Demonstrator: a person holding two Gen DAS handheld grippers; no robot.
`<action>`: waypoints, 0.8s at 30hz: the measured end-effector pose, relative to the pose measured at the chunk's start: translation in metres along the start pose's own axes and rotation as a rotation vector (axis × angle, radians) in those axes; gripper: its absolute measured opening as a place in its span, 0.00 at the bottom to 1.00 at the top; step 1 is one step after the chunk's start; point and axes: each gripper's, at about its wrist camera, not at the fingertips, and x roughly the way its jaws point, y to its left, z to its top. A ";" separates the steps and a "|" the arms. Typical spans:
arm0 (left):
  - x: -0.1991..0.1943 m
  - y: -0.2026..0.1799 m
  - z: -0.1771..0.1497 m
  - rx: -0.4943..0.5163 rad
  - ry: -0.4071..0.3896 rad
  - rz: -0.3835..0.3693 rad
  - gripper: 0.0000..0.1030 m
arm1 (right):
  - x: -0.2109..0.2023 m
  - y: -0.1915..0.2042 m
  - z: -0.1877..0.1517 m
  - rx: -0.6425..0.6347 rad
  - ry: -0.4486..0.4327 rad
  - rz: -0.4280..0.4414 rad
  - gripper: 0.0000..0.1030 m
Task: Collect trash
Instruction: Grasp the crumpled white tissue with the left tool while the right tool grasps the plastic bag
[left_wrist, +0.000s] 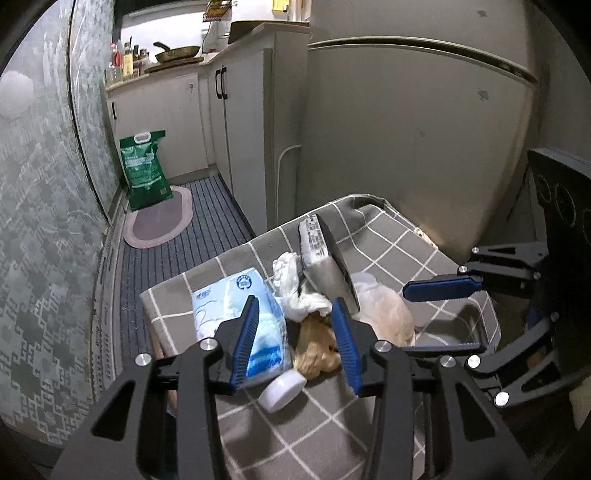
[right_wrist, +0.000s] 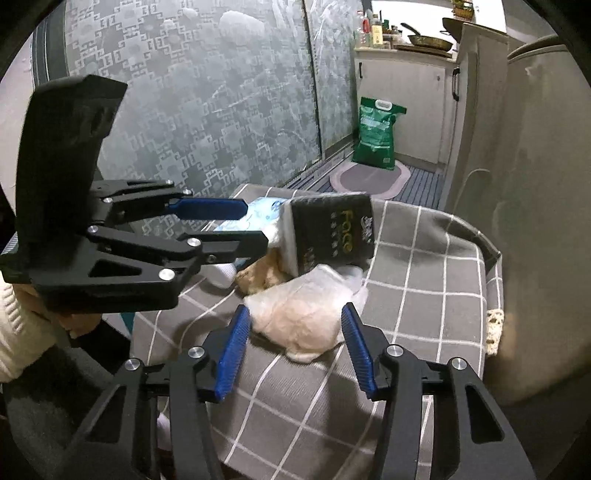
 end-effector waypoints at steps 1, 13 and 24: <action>0.003 0.000 0.002 -0.006 0.005 -0.009 0.43 | 0.001 -0.001 0.000 0.004 0.000 0.007 0.51; 0.014 0.001 0.002 -0.035 0.037 -0.036 0.12 | 0.010 -0.014 -0.001 0.053 0.017 0.048 0.42; -0.014 0.006 0.004 -0.056 -0.020 -0.030 0.12 | 0.010 -0.007 0.003 0.031 0.026 0.025 0.09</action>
